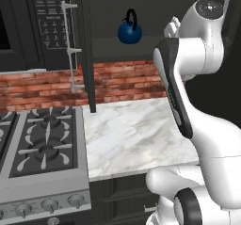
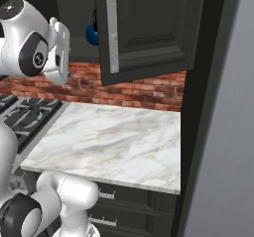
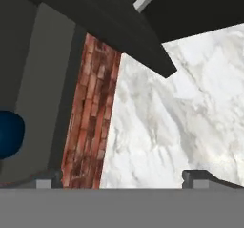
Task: Open the cabinet, pick the kettle from the cabinet, and place it in the sink.
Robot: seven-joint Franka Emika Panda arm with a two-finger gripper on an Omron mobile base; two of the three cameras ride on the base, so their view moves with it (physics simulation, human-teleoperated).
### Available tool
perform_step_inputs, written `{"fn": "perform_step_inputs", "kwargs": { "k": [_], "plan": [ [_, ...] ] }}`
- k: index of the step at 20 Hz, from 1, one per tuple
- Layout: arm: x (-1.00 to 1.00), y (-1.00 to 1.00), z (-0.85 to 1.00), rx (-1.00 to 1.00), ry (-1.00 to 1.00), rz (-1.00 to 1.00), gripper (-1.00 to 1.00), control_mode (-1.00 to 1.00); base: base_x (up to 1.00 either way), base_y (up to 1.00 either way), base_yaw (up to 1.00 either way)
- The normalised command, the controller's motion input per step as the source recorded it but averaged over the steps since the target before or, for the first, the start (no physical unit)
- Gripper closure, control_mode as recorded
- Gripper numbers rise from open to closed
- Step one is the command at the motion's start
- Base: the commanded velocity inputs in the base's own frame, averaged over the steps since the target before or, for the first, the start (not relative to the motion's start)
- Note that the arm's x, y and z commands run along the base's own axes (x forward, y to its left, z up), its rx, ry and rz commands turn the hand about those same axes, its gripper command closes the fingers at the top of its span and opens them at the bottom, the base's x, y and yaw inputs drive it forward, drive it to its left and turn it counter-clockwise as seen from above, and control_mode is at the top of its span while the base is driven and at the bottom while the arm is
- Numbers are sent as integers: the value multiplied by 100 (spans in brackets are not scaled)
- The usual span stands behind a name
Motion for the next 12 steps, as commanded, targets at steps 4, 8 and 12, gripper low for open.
{"fn": "perform_step_inputs", "kwargs": {
  "k": [4, 8, 12],
  "plan": [
    [35, 10, -13, 15, -31, -24, -100, -100, 0, 0, 0],
    [38, 0, -5, 2, -21, -31, -100, -100, 0, 0, 0],
    [37, -8, -2, 0, -2, -36, -100, -100, 0, 0, 0]
  ]
}}
